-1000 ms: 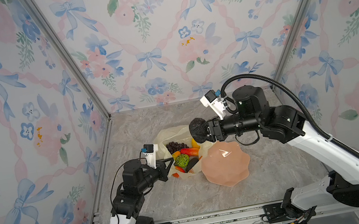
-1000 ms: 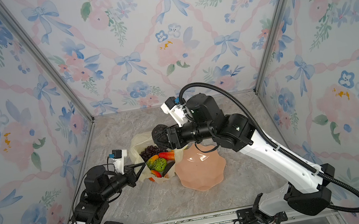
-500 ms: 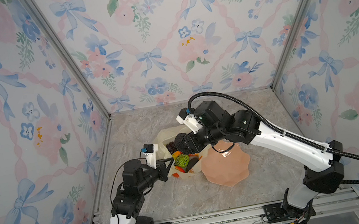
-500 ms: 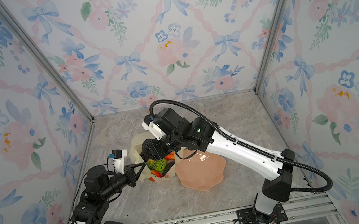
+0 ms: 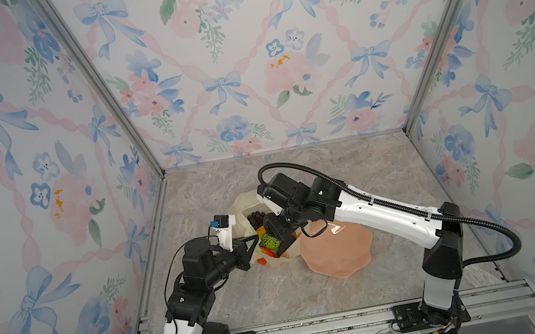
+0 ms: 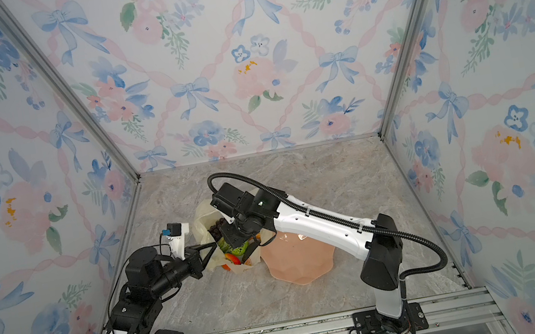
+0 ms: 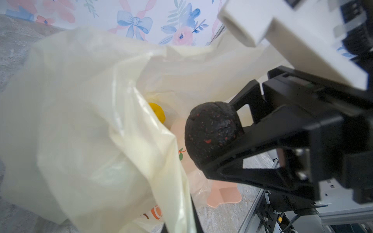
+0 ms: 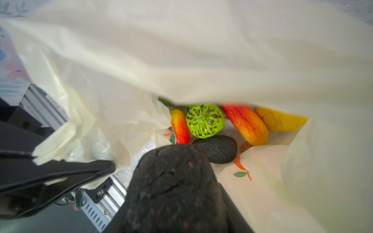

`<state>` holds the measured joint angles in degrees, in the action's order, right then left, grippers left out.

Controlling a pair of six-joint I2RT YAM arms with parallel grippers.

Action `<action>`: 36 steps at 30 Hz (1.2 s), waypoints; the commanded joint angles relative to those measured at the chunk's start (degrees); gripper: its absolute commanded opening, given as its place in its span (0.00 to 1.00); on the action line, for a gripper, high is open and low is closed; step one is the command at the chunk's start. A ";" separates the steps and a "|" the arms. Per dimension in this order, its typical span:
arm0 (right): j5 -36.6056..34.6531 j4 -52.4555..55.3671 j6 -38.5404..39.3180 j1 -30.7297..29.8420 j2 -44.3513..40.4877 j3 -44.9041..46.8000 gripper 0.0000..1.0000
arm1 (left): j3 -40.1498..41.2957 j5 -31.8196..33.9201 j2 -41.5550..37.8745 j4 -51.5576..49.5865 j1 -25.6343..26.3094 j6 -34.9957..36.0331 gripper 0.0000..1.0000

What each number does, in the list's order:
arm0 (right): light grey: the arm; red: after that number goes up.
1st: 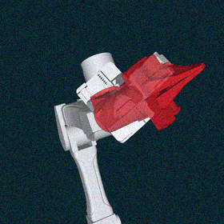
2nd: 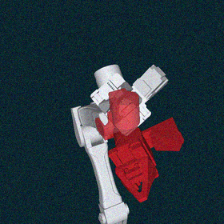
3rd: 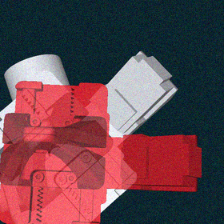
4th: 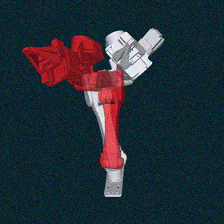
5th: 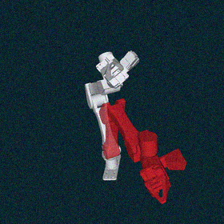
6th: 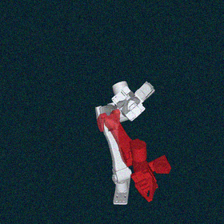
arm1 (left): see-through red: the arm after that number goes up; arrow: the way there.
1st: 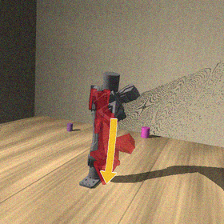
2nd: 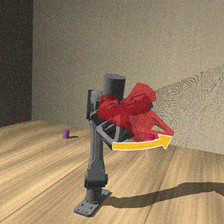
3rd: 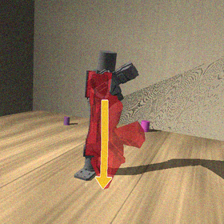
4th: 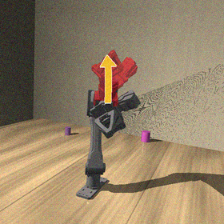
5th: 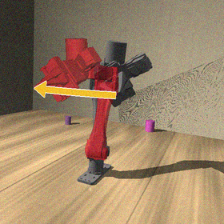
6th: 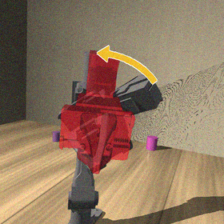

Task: Place the fruits into the plastic bag
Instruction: Place the fruit in the plastic bag.

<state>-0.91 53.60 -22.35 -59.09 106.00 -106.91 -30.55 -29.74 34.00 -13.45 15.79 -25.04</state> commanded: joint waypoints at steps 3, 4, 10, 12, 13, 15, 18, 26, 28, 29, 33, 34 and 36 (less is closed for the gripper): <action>-4.01 0.62 2.53 0.02 3.62 0.45 0.38 | 0.01 0.47 -0.69 0.09 0.38 1.31 0.00; -3.89 0.20 2.58 0.31 4.18 0.69 0.38 | 0.00 0.55 -0.73 0.04 0.38 1.31 0.00; -3.05 -2.69 2.28 2.71 7.67 1.71 0.38 | 0.00 0.71 -0.95 -0.01 0.47 1.35 0.00; -2.72 -3.86 2.07 3.64 8.78 2.04 0.38 | -0.01 0.73 -0.86 -0.01 0.55 1.31 0.00; -2.63 -4.22 2.05 4.02 9.20 1.97 0.38 | -0.03 0.74 -0.80 -0.08 0.56 1.33 0.00; -2.35 -5.12 1.83 4.79 10.29 2.08 0.38 | -0.03 0.73 -0.78 -0.11 0.51 1.31 0.00; -1.84 -6.19 1.60 5.86 11.86 2.06 0.38 | -0.01 0.73 -0.69 -0.08 0.56 1.31 0.00; 0.02 -8.47 0.23 8.06 15.21 2.06 0.38 | 0.00 0.64 -0.43 -0.14 0.55 1.33 0.00; 0.37 -8.79 -0.02 8.42 15.94 1.90 0.38 | -0.04 0.59 -0.34 -0.05 0.53 1.32 0.00; 0.44 -8.95 -0.07 8.54 16.28 1.84 0.38 | 0.04 0.56 -0.25 -0.08 0.52 1.31 0.00; 0.90 -9.18 -0.39 8.97 17.29 1.55 0.39 | 0.03 0.47 -0.09 -0.09 0.53 1.43 0.00; 0.97 -9.18 -0.50 9.06 17.51 1.55 0.39 | -0.01 0.39 -0.07 -0.06 0.52 1.42 0.00; 1.16 -9.25 -0.58 9.24 17.82 1.50 0.39 | -0.02 0.38 0.01 -0.02 0.51 1.40 0.00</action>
<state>-0.43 44.69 -21.89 -50.78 122.45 -105.21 -30.55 -29.34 33.82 -13.45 16.12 -25.04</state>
